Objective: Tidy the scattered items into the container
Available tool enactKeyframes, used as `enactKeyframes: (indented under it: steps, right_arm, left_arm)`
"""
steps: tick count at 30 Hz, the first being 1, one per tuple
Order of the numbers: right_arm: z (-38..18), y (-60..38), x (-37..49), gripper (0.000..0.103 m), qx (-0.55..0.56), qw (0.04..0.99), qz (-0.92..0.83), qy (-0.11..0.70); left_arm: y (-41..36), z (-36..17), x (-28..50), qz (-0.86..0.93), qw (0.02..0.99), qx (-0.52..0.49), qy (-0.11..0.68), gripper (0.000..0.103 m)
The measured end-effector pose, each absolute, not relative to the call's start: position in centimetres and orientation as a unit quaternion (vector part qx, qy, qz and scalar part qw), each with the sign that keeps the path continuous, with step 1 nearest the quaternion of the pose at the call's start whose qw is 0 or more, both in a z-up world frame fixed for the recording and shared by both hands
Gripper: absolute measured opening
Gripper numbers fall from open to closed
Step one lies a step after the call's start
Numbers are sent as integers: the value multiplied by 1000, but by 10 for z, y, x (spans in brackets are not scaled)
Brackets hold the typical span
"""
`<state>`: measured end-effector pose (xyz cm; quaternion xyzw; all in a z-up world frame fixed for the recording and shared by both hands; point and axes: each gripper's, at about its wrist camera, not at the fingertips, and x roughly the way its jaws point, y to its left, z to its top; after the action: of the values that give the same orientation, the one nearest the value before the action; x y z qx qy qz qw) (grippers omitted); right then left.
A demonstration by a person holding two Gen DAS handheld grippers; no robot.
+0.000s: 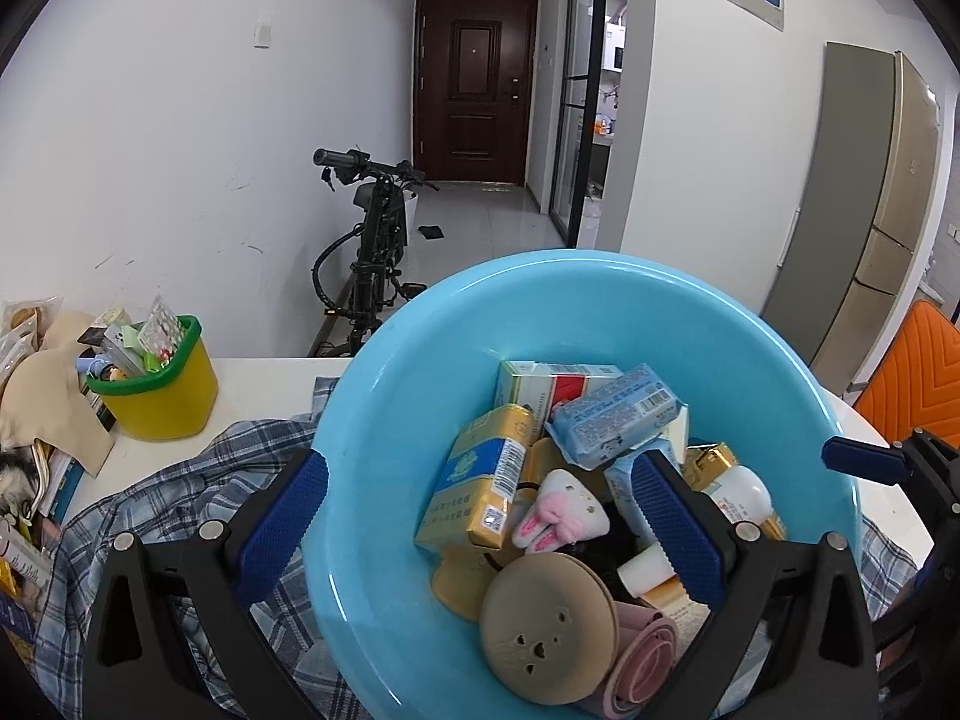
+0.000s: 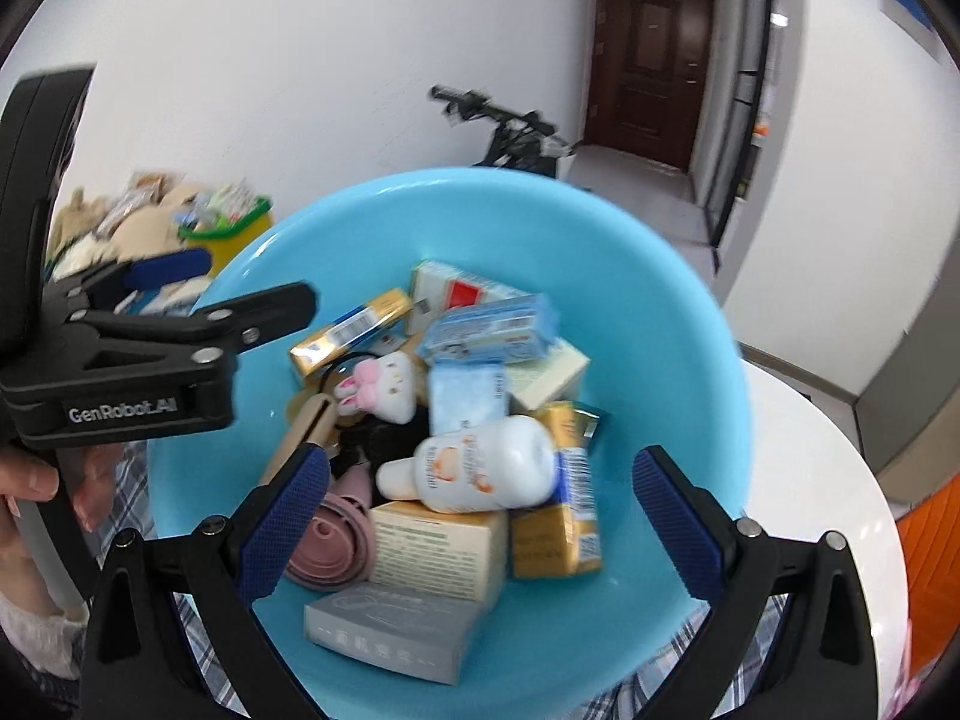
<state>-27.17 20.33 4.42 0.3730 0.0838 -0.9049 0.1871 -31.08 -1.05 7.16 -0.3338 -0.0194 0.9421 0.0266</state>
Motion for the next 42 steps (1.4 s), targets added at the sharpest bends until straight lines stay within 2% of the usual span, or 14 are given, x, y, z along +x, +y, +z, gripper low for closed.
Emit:
enactKeyframes:
  steps: [4, 12, 24, 42]
  right_arm:
    - [47, 222, -263, 101, 358, 166, -918, 53]
    - [59, 236, -244, 101, 337, 160, -927, 43]
    - [83, 236, -213, 102, 308, 172, -935, 35]
    - [105, 237, -120, 102, 272, 185, -944, 27]
  left_arm:
    - [-4, 76, -305, 944, 34, -329, -13, 103]
    - [10, 83, -293, 944, 55, -324, -5, 103]
    - [17, 114, -245, 955, 34, -289, 55, 103]
    - [-6, 120, -144, 964, 45, -263, 1, 103]
